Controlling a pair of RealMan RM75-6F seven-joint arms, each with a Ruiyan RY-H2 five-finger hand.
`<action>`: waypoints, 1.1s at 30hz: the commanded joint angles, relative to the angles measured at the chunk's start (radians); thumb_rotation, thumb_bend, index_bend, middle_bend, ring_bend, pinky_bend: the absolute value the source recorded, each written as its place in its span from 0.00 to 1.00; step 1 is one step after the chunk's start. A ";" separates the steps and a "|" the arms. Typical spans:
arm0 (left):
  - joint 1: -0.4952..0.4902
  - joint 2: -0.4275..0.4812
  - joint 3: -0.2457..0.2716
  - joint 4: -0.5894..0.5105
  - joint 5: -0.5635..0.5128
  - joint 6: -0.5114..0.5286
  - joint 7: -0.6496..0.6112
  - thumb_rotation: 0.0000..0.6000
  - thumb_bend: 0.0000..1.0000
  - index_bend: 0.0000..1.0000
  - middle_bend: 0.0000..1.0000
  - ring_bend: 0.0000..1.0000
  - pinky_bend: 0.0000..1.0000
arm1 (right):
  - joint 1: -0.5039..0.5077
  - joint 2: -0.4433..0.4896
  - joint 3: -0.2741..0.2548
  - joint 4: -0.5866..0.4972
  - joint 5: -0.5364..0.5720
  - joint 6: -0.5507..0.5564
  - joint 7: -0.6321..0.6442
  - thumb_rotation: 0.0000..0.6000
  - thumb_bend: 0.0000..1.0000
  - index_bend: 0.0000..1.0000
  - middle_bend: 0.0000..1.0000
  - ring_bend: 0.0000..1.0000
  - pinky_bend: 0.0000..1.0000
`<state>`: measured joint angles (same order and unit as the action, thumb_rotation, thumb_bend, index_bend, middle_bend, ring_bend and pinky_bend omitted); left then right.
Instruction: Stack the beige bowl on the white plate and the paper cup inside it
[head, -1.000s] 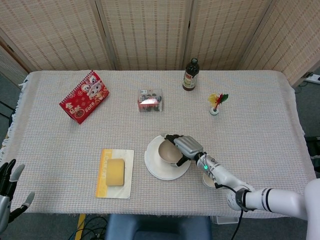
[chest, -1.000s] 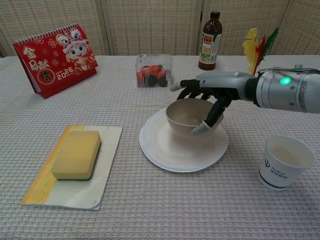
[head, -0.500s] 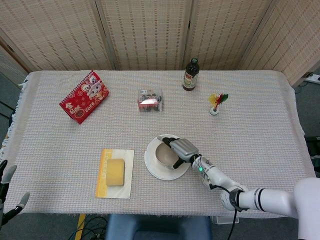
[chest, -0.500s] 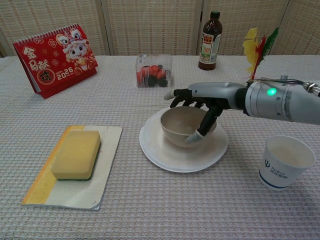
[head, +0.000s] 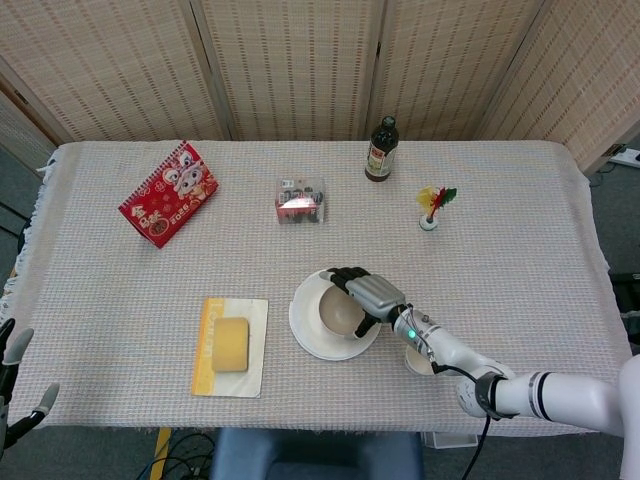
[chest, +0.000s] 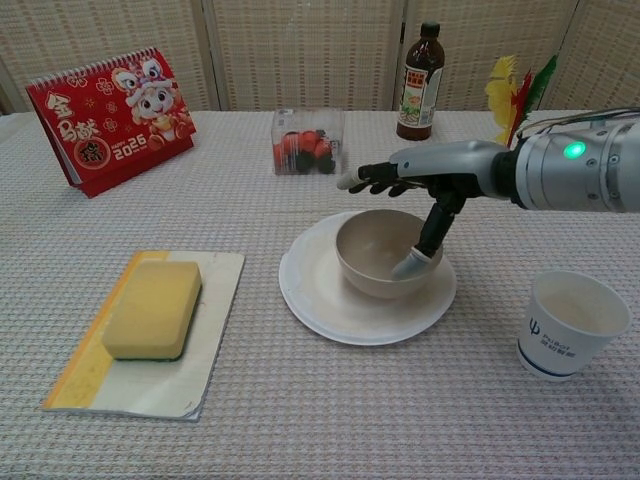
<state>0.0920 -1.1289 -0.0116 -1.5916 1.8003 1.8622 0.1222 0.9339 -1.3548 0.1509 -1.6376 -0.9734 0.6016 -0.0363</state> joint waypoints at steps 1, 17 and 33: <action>-0.001 -0.001 -0.001 0.001 -0.003 -0.004 0.001 1.00 0.31 0.00 0.00 0.00 0.26 | -0.008 0.048 0.004 -0.048 -0.020 0.009 0.005 1.00 0.06 0.00 0.00 0.00 0.00; -0.018 -0.025 -0.006 -0.006 -0.018 -0.054 0.065 1.00 0.31 0.00 0.00 0.00 0.26 | -0.159 0.534 0.014 -0.404 -0.272 -0.006 0.199 1.00 0.06 0.00 0.00 0.00 0.00; -0.031 -0.053 0.002 -0.006 0.001 -0.083 0.132 1.00 0.31 0.00 0.00 0.00 0.26 | -0.178 0.690 -0.075 -0.444 -0.415 -0.191 0.218 1.00 0.06 0.00 0.00 0.00 0.00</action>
<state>0.0604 -1.1819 -0.0096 -1.5973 1.8011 1.7783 0.2543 0.7523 -0.6574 0.0896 -2.0880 -1.3864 0.4261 0.2001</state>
